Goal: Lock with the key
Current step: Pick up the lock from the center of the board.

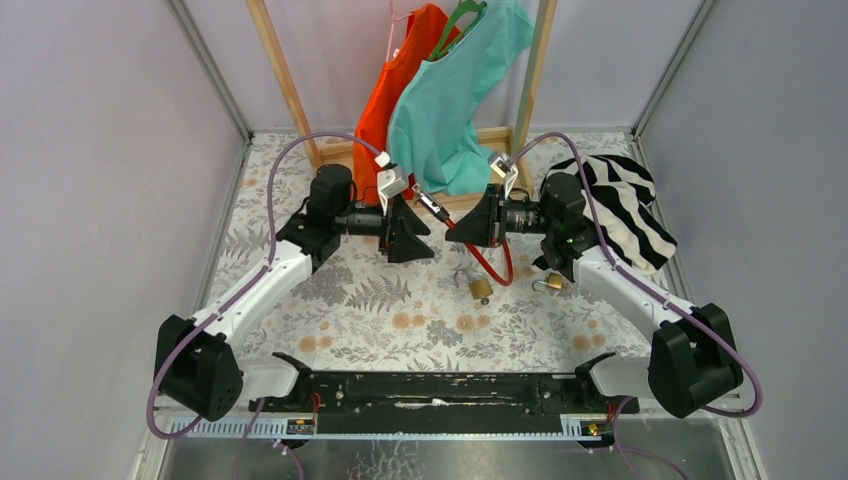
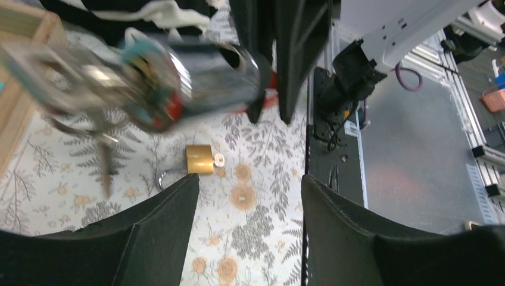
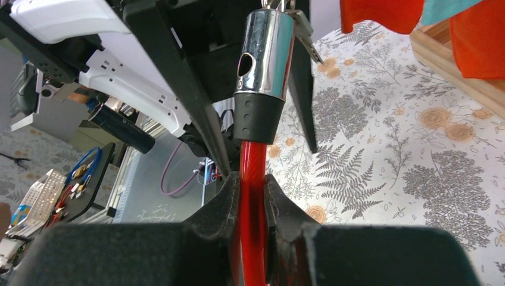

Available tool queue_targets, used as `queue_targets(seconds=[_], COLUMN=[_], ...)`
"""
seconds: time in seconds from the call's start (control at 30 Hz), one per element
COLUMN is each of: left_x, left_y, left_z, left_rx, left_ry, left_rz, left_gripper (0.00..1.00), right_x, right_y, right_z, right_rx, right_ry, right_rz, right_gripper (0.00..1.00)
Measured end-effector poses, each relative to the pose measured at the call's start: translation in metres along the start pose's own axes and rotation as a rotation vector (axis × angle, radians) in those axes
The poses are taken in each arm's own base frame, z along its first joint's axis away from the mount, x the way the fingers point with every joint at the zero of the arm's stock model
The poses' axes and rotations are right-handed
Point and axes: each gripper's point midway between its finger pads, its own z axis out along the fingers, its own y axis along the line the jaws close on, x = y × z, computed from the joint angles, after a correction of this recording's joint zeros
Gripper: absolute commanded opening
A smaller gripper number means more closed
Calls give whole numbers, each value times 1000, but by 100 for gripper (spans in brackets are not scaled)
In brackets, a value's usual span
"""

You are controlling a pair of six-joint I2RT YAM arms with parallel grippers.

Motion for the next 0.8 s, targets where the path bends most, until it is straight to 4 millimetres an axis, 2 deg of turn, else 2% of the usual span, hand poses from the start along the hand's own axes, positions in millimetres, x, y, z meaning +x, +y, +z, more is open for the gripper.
queue_targets(seconds=[0.23, 0.3, 0.53, 0.7, 0.8], left_x=[-31, -39, -59, -64, -63], left_y=[1, -1, -2, -2, -1], left_z=[7, 8, 12, 13, 14], left_rx=[36, 50, 84, 99, 91], left_ry=[-100, -126, -198, -219, -226], left_rz=[36, 34, -7, -29, -42], left_gripper=[70, 66, 39, 19, 6], right_x=[9, 10, 15, 16, 17], right_y=[4, 4, 3, 3, 3], right_z=[0, 1, 2, 2, 2], right_rx=[-62, -75, -107, -120, -119], right_ry=[-1, -3, -11, -11, -8], right_rz=[13, 14, 14, 11, 7], right_gripper=[0, 0, 2, 4, 10])
